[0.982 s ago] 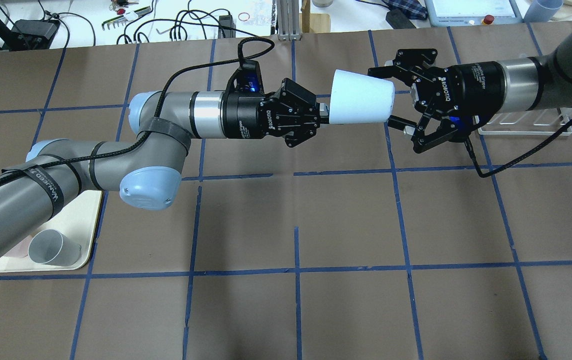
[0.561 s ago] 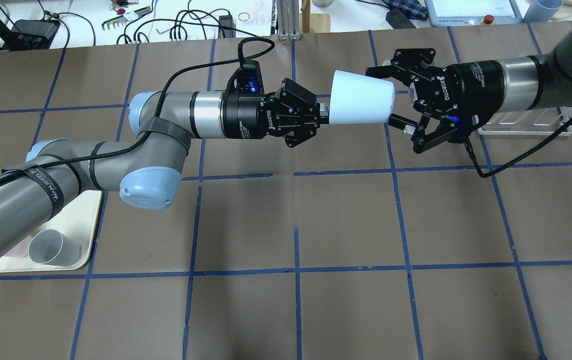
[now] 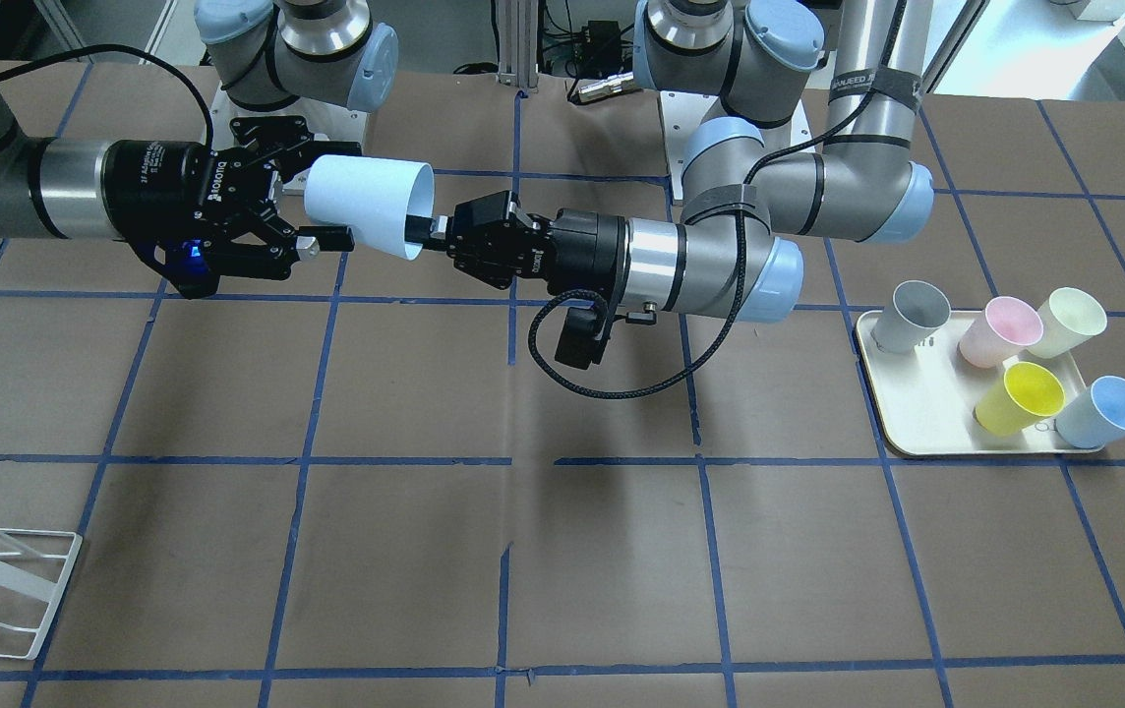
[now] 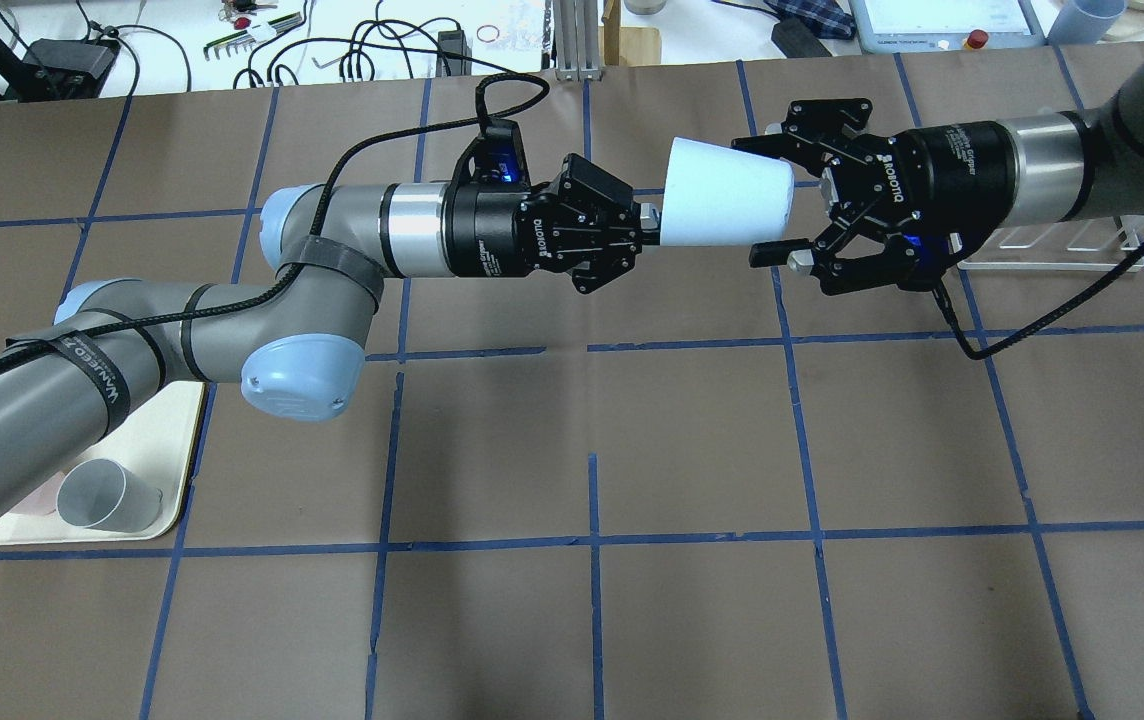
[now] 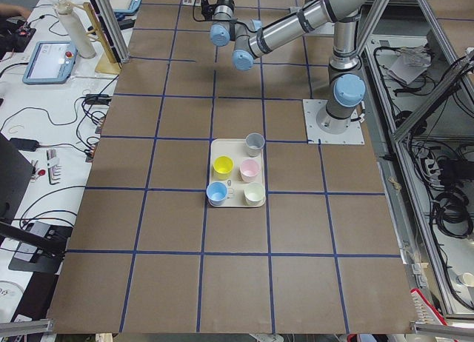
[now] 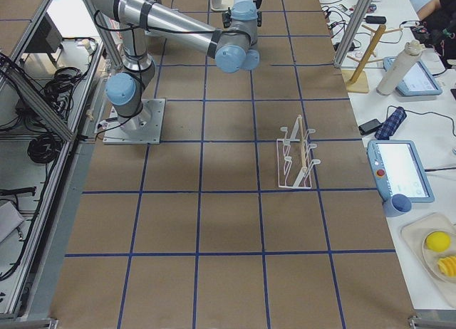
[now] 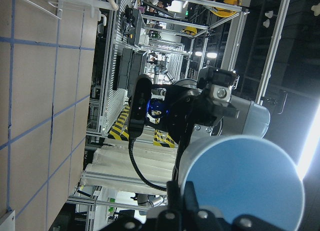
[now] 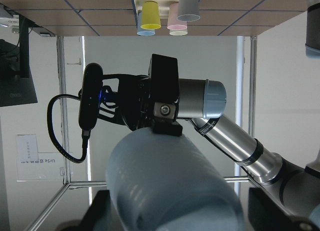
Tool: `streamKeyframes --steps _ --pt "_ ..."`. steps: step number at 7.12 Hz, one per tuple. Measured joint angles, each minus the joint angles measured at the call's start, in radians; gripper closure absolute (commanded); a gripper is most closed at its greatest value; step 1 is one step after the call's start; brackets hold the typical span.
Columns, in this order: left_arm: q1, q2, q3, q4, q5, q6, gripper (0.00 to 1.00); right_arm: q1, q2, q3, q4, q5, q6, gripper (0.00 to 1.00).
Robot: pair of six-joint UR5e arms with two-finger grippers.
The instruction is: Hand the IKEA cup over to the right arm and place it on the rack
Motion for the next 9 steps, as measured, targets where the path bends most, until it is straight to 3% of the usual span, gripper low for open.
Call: streamKeyframes --steps 1,5,9 --pt "0.000 0.000 0.000 0.002 0.000 -0.003 0.27 0.000 0.000 0.000 0.002 0.000 -0.001 0.33" --pt "-0.001 0.000 0.000 0.009 0.006 -0.023 0.27 0.000 0.002 0.000 0.003 0.000 -0.002 0.52" --pt "0.005 0.012 0.008 0.013 0.009 -0.067 0.26 -0.005 0.002 -0.012 -0.002 0.000 0.004 0.55"
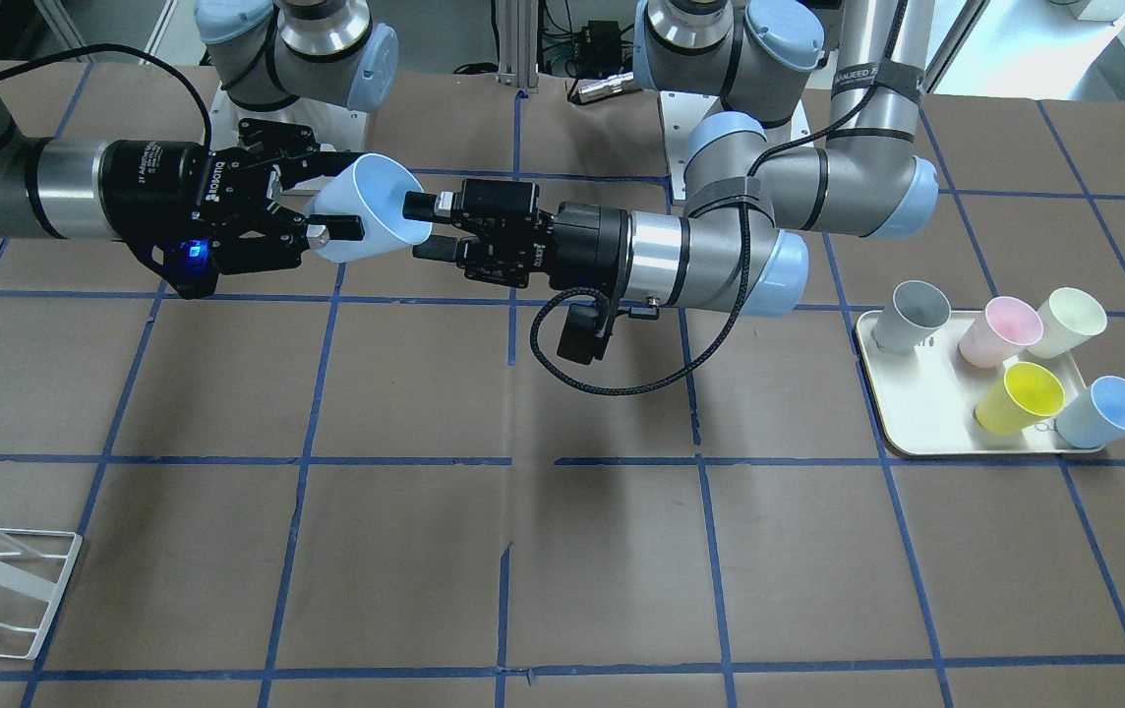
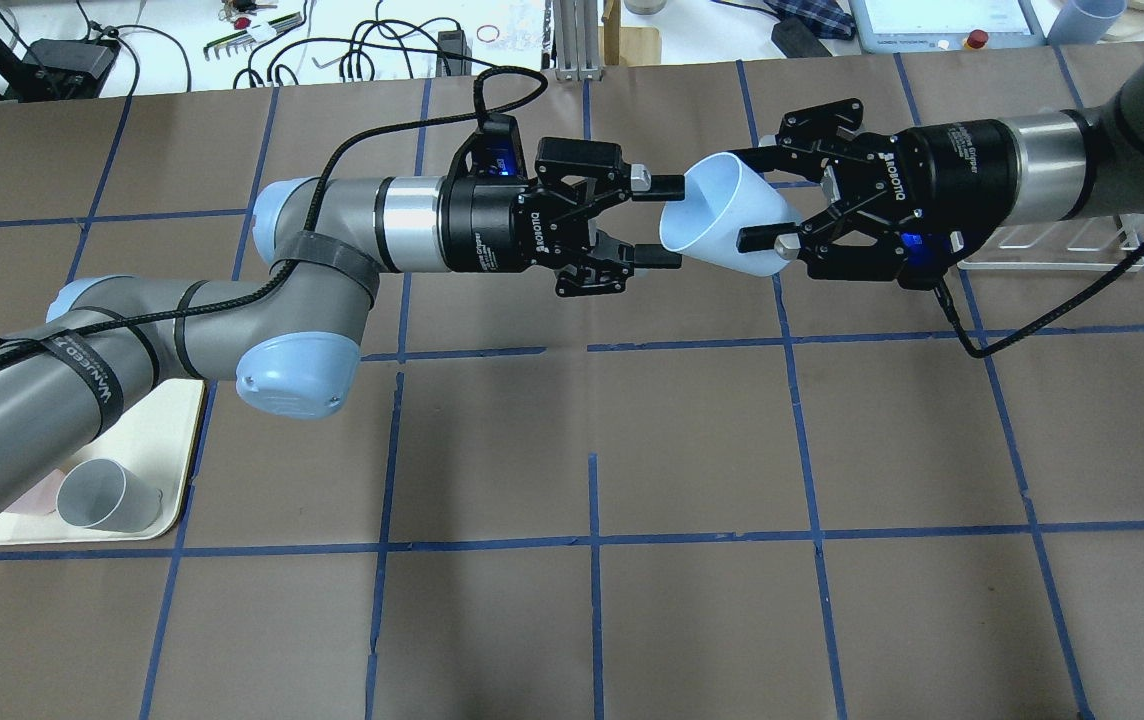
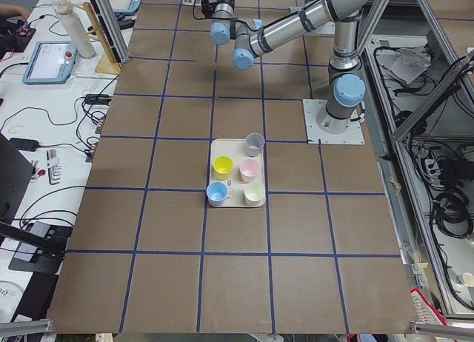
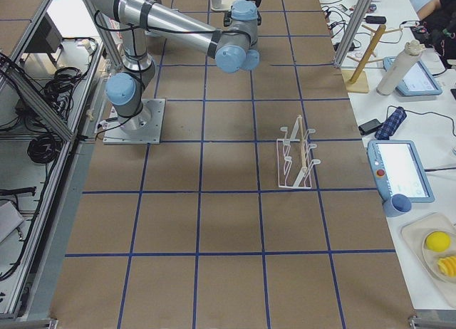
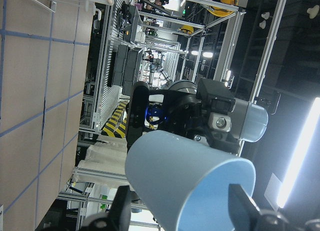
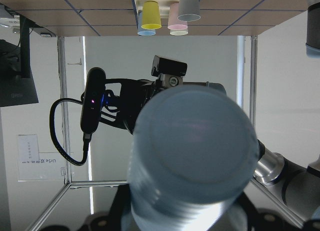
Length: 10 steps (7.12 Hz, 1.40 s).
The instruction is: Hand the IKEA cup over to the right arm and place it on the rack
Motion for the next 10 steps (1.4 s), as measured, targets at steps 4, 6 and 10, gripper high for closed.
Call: streamKeyframes --steps 4,6,10 --pt "0.082 0.012 0.055 0.128 0.276 -0.212 0.19 -0.004 -0.002 -0.123 -0.185 -0.253 0.101 0.66" --pt "0.125 0.021 0.094 0.250 0.510 -0.352 0.18 -0.002 -0.037 -0.146 -0.502 -0.546 0.287 0.67" --pt "0.131 0.031 0.204 0.253 0.926 -0.210 0.02 0.001 -0.079 -0.145 -0.886 -0.989 0.278 0.74"
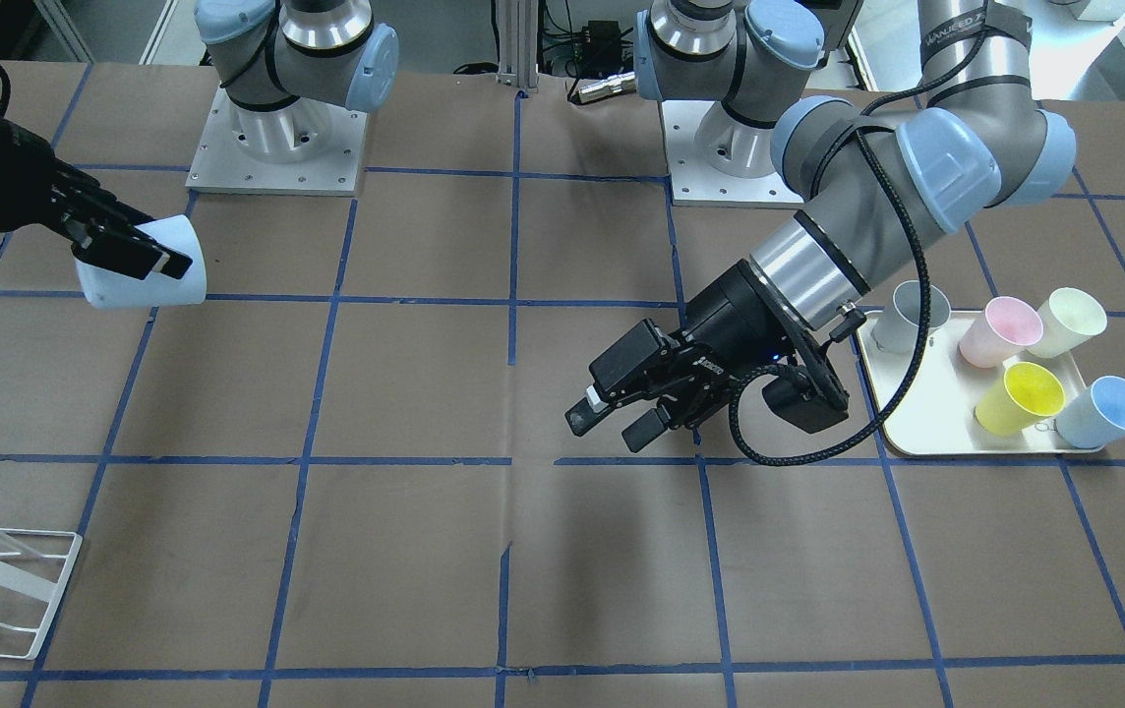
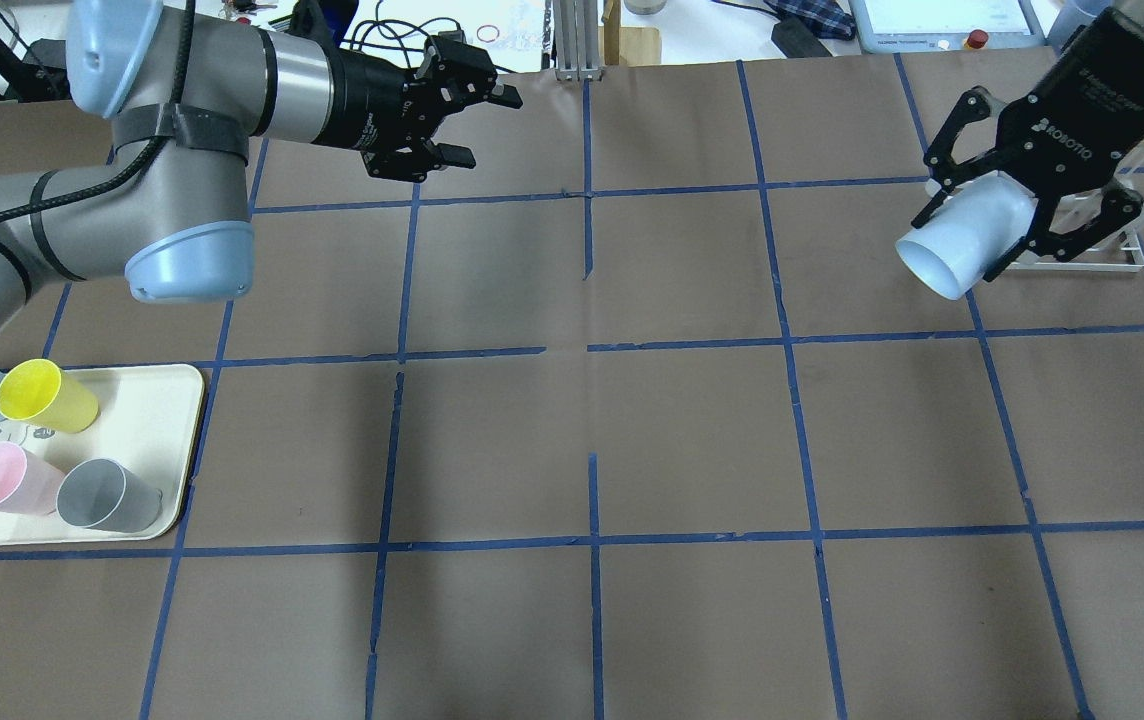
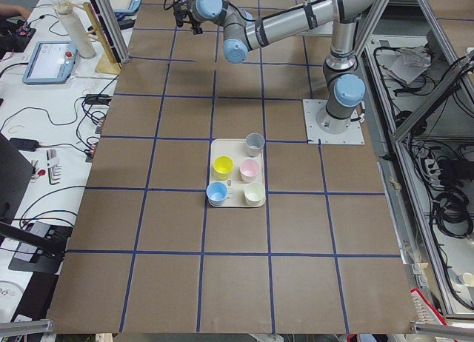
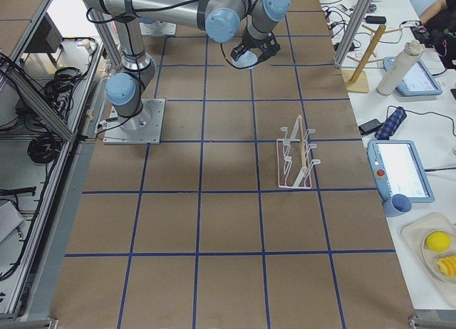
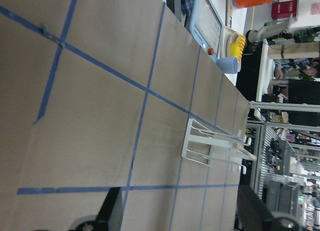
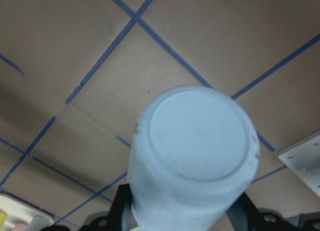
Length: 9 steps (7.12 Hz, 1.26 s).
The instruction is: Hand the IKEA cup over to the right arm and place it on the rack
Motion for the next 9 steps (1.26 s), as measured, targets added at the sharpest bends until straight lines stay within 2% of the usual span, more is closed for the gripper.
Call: streamKeyframes --steps 1,2,5,7,8,9 --pt "0.000 0.001 0.020 -0.061 0.097 0.120 0.00 0.000 0.001 0.005 -0.086 -0.104 -0.039 0.74" --pt "0.001 0.011 0.055 -0.186 0.214 0.266 0.00 0.001 0.006 0.009 -0.174 -0.197 -0.083 0.81" --pt "-0.001 0.043 0.258 -0.642 0.641 0.566 0.00 0.002 0.065 0.019 -0.463 -0.372 -0.310 0.81" --pt "0.002 0.079 0.322 -0.827 0.789 0.644 0.00 -0.001 0.120 0.024 -0.630 -0.413 -0.468 0.81" --pt "0.002 0.097 0.325 -0.888 0.832 0.651 0.00 -0.006 0.138 0.038 -0.687 -0.417 -0.511 0.80" --pt "0.002 0.112 0.320 -0.938 0.823 0.649 0.00 -0.014 0.147 0.070 -0.759 -0.418 -0.550 0.80"
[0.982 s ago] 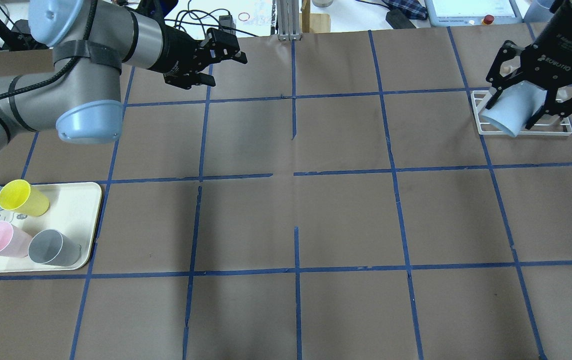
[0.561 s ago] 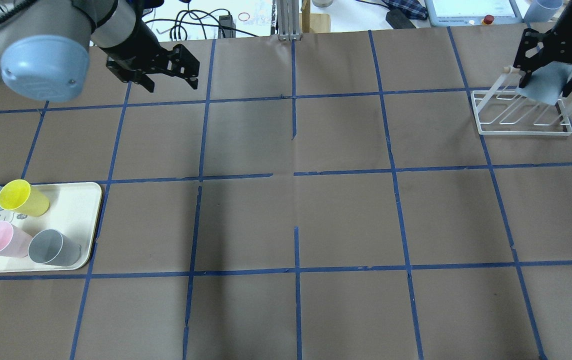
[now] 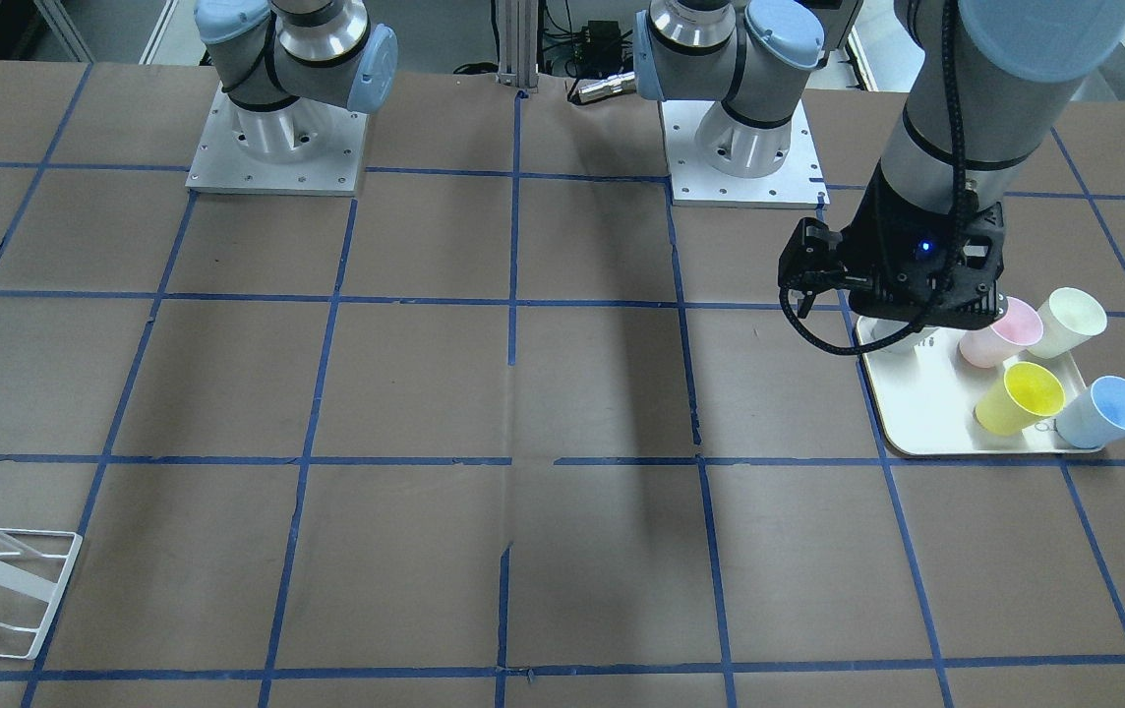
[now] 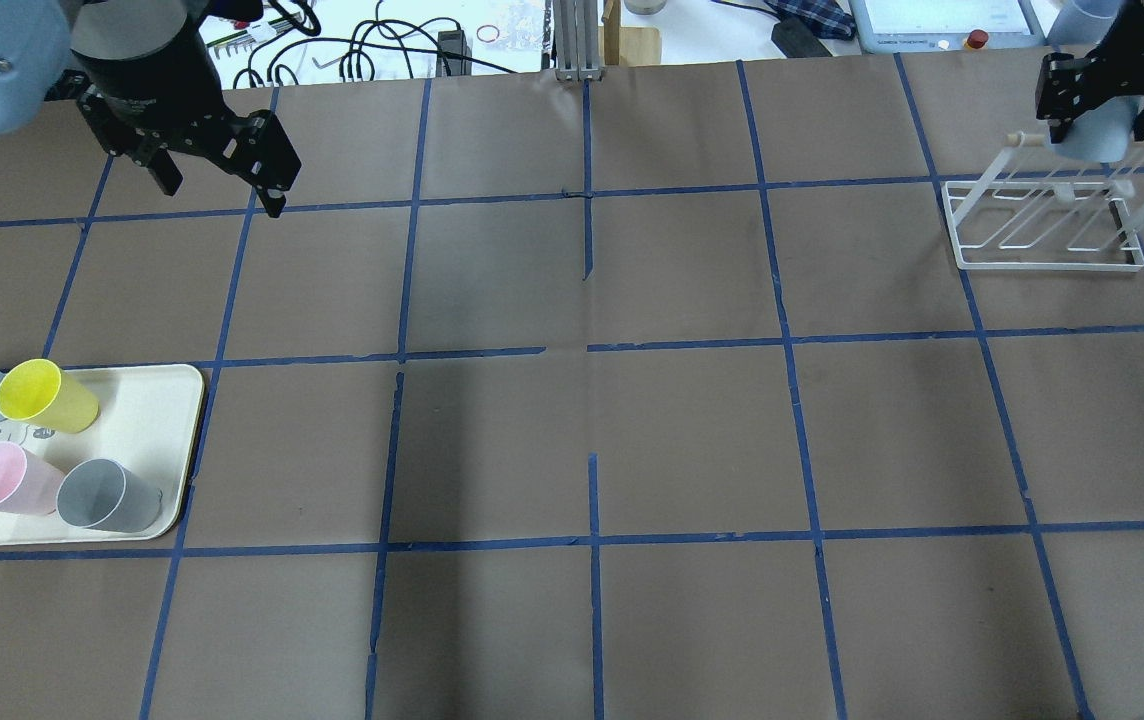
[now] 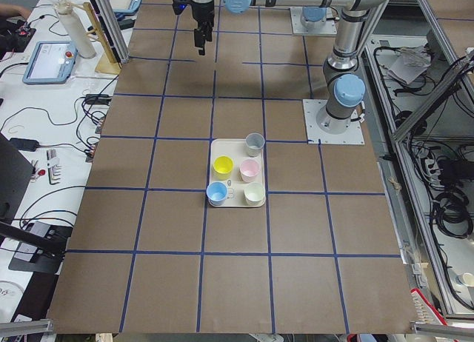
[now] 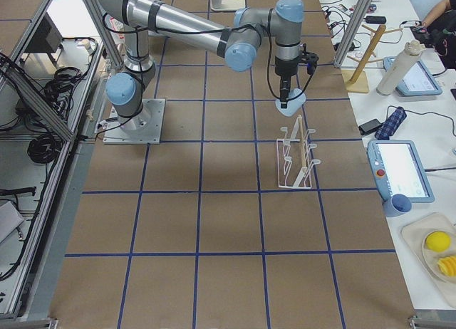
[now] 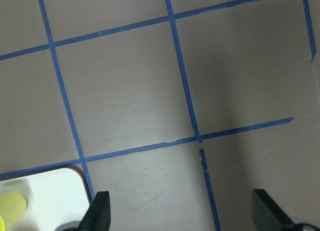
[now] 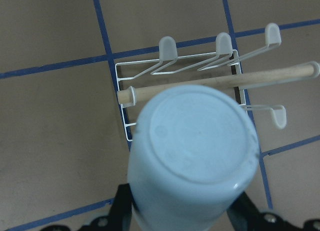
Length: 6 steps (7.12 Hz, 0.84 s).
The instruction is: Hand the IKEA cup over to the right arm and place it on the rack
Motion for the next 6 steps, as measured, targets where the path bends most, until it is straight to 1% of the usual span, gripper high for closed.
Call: streamKeyframes --steps 2,3,4,6 --pt "0.002 0.043 -0.038 -0.055 -0.045 -0.008 0.00 -0.009 0.006 0.080 -0.149 0.002 -0.035 0.79" --pt "0.002 0.073 -0.073 -0.068 -0.051 -0.011 0.00 -0.010 0.010 0.101 -0.195 0.002 -0.040 0.78" --pt "0.002 0.102 -0.103 -0.073 -0.053 -0.016 0.00 -0.010 0.019 0.110 -0.215 0.002 -0.039 0.78" --pt "0.001 0.142 -0.131 -0.078 -0.055 -0.023 0.00 -0.011 0.048 0.114 -0.234 0.007 -0.032 0.77"
